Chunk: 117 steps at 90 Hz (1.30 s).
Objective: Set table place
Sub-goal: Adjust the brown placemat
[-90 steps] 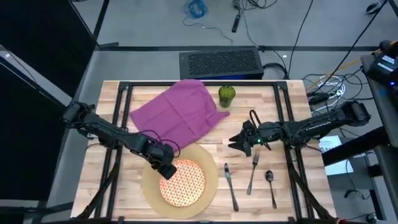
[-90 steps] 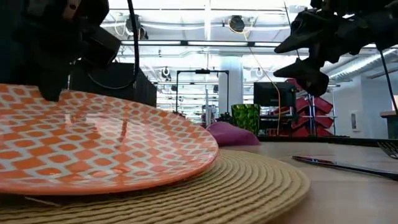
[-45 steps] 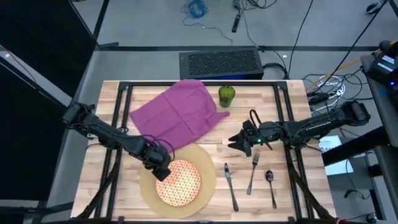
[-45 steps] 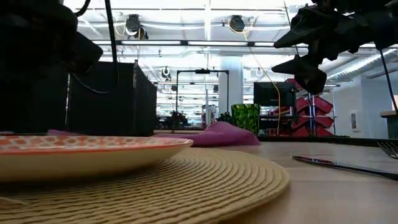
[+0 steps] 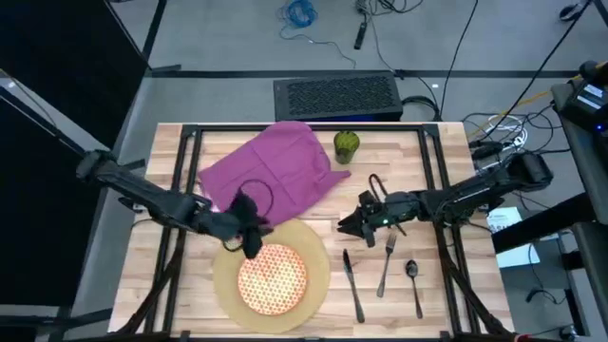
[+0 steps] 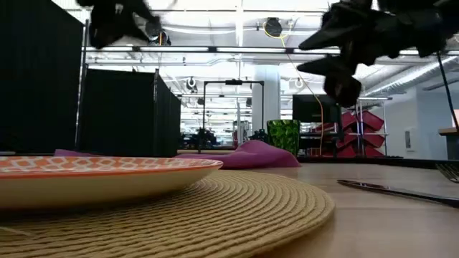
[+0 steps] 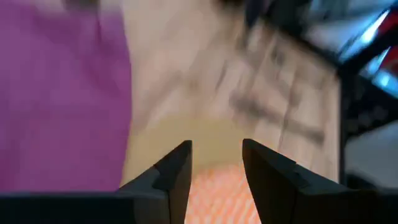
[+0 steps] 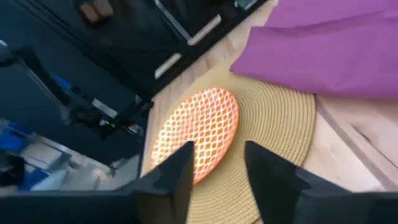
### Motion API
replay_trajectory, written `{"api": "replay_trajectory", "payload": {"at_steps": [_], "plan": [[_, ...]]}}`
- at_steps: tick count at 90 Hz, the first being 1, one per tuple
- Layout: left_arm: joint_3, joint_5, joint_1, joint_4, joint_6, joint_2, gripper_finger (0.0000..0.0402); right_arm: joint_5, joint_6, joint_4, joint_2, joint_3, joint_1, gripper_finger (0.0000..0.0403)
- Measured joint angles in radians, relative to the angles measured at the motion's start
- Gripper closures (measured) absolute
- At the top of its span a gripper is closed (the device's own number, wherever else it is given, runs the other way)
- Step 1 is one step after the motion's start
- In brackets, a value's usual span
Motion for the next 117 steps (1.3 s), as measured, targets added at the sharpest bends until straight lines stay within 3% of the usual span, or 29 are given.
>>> {"api": "replay_trajectory", "payload": {"at_steps": [7,21,32,48,65,79,117], "plan": [[0.000,-0.078,0.000,0.008,0.061,-0.051,0.0274,0.003,-0.024,-0.076,0.078,0.087,0.015,0.0390],[0.000,-0.175,-0.001,0.013,0.153,-0.103,0.0275,0.010,0.010,-0.285,0.217,0.235,0.015,0.0402],[0.000,-0.218,-0.002,0.031,0.208,-0.107,0.0274,0.006,0.055,-0.323,0.326,0.308,0.010,0.0403],[0.000,-0.223,-0.009,0.085,0.296,-0.107,0.0275,-0.024,0.075,-0.363,0.458,0.429,0.013,0.0403],[0.000,-0.222,-0.008,0.085,0.318,-0.107,0.0275,-0.022,0.071,-0.599,0.566,0.575,0.012,0.0403],[0.000,-0.222,-0.008,0.087,0.322,-0.107,0.0275,-0.020,0.049,-0.655,0.613,0.640,0.012,0.0403],[0.000,-0.220,-0.008,0.086,0.328,-0.107,0.0275,-0.019,0.053,-0.716,0.619,0.644,0.003,0.0403]]}}
